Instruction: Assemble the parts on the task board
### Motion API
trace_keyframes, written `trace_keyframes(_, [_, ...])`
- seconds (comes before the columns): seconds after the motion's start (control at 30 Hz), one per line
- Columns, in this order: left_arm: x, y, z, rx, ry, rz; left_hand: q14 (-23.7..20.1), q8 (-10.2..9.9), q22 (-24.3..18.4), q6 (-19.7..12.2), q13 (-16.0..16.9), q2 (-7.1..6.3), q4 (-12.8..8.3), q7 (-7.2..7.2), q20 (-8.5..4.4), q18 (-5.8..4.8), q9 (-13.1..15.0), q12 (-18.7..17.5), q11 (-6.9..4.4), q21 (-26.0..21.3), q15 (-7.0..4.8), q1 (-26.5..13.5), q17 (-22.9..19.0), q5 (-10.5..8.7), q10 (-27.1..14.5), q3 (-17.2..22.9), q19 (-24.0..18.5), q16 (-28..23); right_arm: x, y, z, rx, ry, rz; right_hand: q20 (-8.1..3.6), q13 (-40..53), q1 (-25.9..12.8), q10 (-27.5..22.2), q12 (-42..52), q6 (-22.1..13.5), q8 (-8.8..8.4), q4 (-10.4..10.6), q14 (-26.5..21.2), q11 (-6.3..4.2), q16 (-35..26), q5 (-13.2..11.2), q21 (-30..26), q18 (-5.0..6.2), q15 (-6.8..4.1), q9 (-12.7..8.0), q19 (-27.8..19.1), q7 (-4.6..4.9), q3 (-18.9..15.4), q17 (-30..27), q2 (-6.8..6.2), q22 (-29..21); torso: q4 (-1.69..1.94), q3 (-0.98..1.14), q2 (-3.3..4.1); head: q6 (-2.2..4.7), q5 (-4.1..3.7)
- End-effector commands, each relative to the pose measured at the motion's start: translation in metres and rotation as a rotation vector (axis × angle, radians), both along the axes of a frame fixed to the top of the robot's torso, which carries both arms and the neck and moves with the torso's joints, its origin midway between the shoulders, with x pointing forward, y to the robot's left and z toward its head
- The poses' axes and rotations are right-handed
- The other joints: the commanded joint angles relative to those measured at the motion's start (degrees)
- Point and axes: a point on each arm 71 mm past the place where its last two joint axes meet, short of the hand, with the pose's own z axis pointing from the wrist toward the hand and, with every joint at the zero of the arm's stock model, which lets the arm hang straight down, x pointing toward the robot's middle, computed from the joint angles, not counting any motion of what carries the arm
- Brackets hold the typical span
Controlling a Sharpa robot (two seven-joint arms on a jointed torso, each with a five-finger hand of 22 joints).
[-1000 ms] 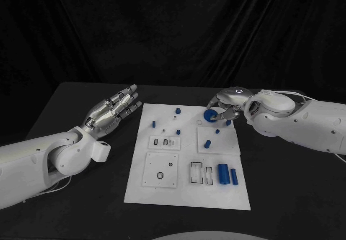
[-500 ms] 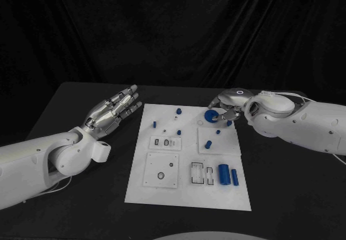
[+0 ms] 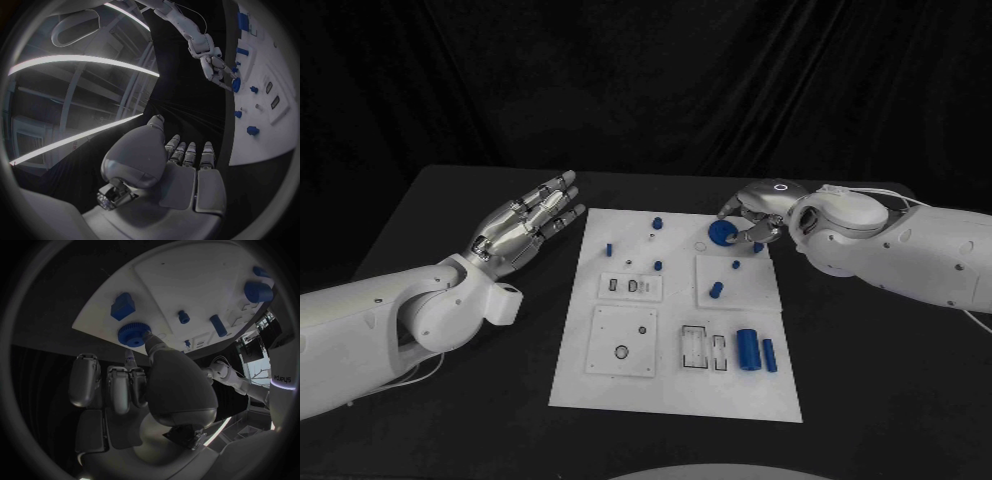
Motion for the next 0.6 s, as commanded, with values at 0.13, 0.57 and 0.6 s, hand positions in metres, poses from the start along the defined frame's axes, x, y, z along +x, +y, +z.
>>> trace_keyframes(0.13, [-0.0009, -0.0023, 0.0009, -0.019, -0.007, -0.015, 0.0, 0.3, -0.1, 0.1, 0.0, 0.04, 0.0, -0.16, 0.41, 1.02, 0.0, -0.3, 0.18, -0.2, 0.42, 0.7, -0.1, 0.44, 0.1, 0.4, 0.2, -0.2, 0.0018, -0.003, -0.0036, 0.002, -0.01, -0.032, 0.05, 15.1, 0.0, 5.9, 0.2, 0.7, 0.61, -0.4, 6.0, 0.12, 0.2, -0.5, -0.6, -0.4, -0.09, 0.2, -0.3, 0.46, -0.2, 15.1, 0.62, 3.8, 0.0, 0.0, -0.02, -0.18, 0.05])
trace_keyframes(0.57, [-0.0008, -0.0037, 0.0003, -0.019, -0.003, -0.022, 0.0, 0.3, -0.1, 0.0, 0.0, 0.04, 0.0, -0.15, 0.48, 1.02, 0.0, -0.3, 0.17, -0.2, 0.47, 0.8, -0.1, 0.54, 0.1, 0.5, 0.2, -0.2, 0.004, -0.0004, -0.0088, 0.004, -0.011, -0.022, 0.53, 15.1, 1.1, 5.9, 0.2, 6.5, 4.51, -1.8, 6.0, 0.56, 0.1, 1.7, -1.2, -0.34, 0.32, 2.8, -0.2, 0.88, 0.4, 15.0, 1.34, 3.9, 0.04, 0.03, 0.05, -0.38, 0.0])
trace_keyframes(0.6, [-0.0008, -0.0038, 0.0002, -0.019, -0.002, -0.022, 0.0, 0.3, -0.1, 0.0, 0.0, 0.04, 0.0, -0.15, 0.48, 1.02, 0.0, -0.3, 0.17, -0.2, 0.47, 0.8, -0.1, 0.54, 0.1, 0.5, 0.2, -0.2, 0.0039, -0.0002, -0.0091, 0.004, -0.01, -0.021, 0.54, 15.1, 1.2, 5.9, 0.2, 7.1, 5.1, -2.0, 6.0, 0.57, 0.1, 1.9, -1.3, -0.34, 0.32, 3.3, -0.2, 0.9, 0.4, 15.0, 1.39, 3.9, 0.04, 0.03, 0.06, -0.41, -0.01])
